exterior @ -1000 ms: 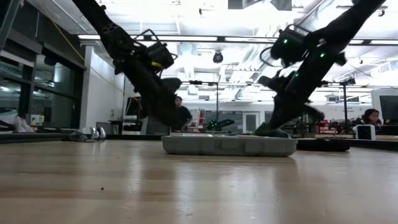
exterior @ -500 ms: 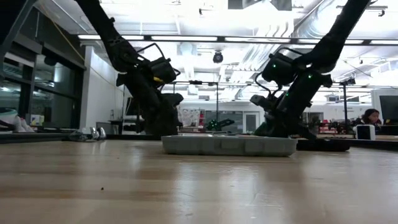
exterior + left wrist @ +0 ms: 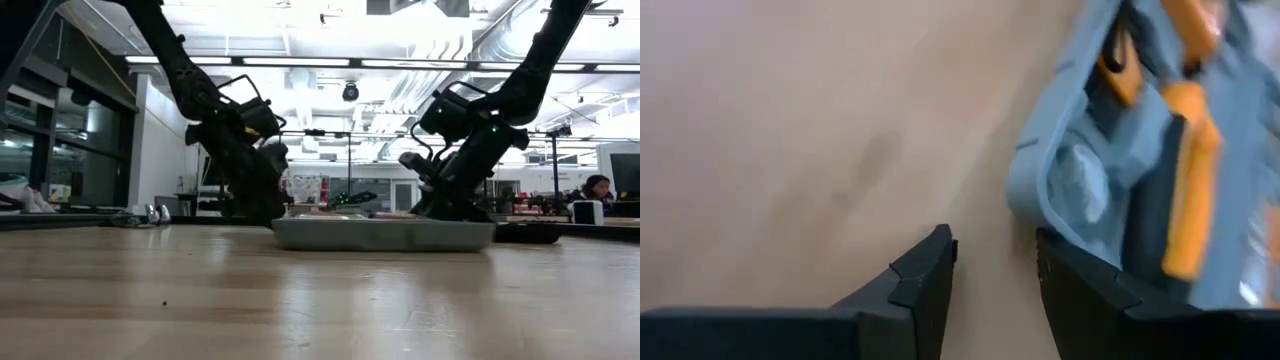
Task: Prefit tool cases
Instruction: Close the gray toolbox
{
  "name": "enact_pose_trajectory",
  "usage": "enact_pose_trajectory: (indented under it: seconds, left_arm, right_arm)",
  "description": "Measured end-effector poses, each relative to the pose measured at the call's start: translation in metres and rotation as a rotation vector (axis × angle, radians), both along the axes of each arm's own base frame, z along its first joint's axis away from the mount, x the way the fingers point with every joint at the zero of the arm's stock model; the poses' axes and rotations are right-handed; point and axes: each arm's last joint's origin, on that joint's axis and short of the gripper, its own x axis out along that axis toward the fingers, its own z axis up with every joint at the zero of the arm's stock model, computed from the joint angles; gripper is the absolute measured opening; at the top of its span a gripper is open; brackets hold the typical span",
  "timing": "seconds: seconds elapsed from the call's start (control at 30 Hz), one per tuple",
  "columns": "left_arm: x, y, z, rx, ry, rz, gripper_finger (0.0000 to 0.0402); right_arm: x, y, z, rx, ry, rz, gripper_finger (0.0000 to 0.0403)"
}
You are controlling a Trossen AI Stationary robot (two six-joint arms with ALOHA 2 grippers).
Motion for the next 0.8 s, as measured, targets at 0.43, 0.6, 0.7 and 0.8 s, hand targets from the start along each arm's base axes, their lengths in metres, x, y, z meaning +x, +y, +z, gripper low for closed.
enact_pose_trajectory:
  seconds: [0.43,0.6,0.7,0.8]
  left_arm:
    - [0.000,0.031,0.051,0.230,-0.073,-0.086,0.0135]
    - [0.014,0.039,0.063,0.293,-0.057,-0.154,0.0135]
    - [0.021,0.048,0.063,0.351,-0.038,-0.169,0.0135]
    - [0.029,0.059,0.056,0.341,-0.014,-0.196,0.0135]
  right_arm:
    - [0.002,0.001,0.001,0.007,-0.019,0.028,0.0000]
    - [0.004,0.000,0.003,0.000,-0.046,0.016,0.0000]
    - [0.005,-0.002,0.004,-0.009,-0.060,0.003,0.0000]
    - [0.006,-0.002,0.003,0.001,-0.073,-0.009,0.0000]
